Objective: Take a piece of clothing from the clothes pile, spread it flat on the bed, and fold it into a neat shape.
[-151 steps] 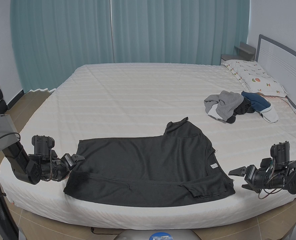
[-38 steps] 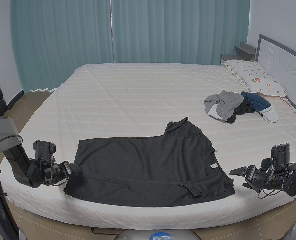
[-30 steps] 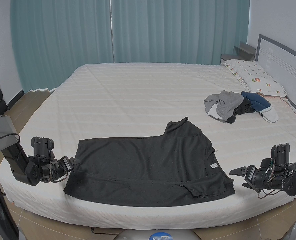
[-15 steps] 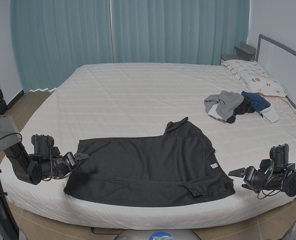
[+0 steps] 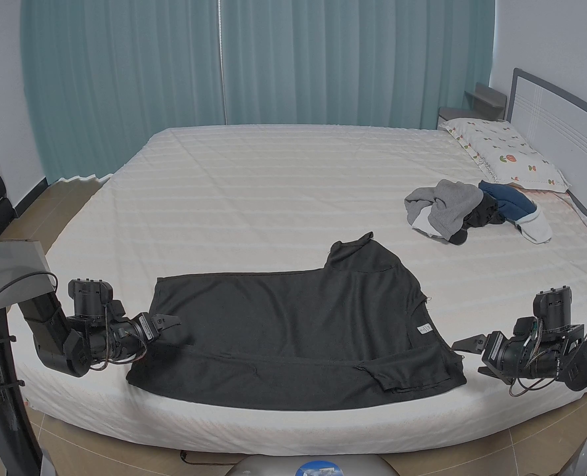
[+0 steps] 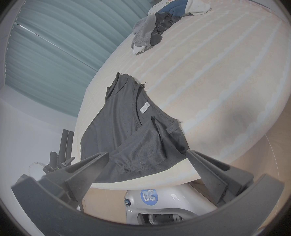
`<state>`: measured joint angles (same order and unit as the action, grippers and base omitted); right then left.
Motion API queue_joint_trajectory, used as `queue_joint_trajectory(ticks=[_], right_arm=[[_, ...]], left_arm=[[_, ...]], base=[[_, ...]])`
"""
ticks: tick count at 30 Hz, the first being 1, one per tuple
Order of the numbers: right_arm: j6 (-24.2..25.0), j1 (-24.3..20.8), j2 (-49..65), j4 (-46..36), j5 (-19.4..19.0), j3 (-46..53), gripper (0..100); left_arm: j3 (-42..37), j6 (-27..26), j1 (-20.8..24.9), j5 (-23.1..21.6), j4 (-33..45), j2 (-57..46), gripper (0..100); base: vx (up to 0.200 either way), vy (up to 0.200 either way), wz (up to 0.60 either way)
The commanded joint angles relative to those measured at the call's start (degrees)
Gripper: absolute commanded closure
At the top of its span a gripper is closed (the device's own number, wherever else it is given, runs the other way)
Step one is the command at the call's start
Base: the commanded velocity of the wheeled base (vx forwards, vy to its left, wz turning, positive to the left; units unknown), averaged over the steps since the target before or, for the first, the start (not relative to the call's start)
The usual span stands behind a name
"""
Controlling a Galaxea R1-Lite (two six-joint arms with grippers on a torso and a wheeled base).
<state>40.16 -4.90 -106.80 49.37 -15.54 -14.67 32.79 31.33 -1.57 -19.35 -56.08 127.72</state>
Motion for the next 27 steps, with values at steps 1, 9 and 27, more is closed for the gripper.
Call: queue_joint_trajectory(ticks=[1, 9, 27], right_arm=[[0.01, -0.11, 0.01, 0.02, -0.01, 0.08, 0], [0.01, -0.11, 0.1, 0.02, -0.01, 0.08, 0], [0.01, -0.2, 0.19, 0.02, -0.1, 0.25, 0]], left_arm=[[-0.27, 0.05, -0.01, 0.01, 0.0, 0.95, 0], [-0.8, 0.4, -0.19, 0.1, -2.37, 0.78, 0], [-1.94, -0.04, -0.62, 1.86, -6.06, 2.88, 0]], base=[[0.0, 0.0, 0.0], [0.0, 0.0, 0.0], [0.0, 0.0, 0.0]])
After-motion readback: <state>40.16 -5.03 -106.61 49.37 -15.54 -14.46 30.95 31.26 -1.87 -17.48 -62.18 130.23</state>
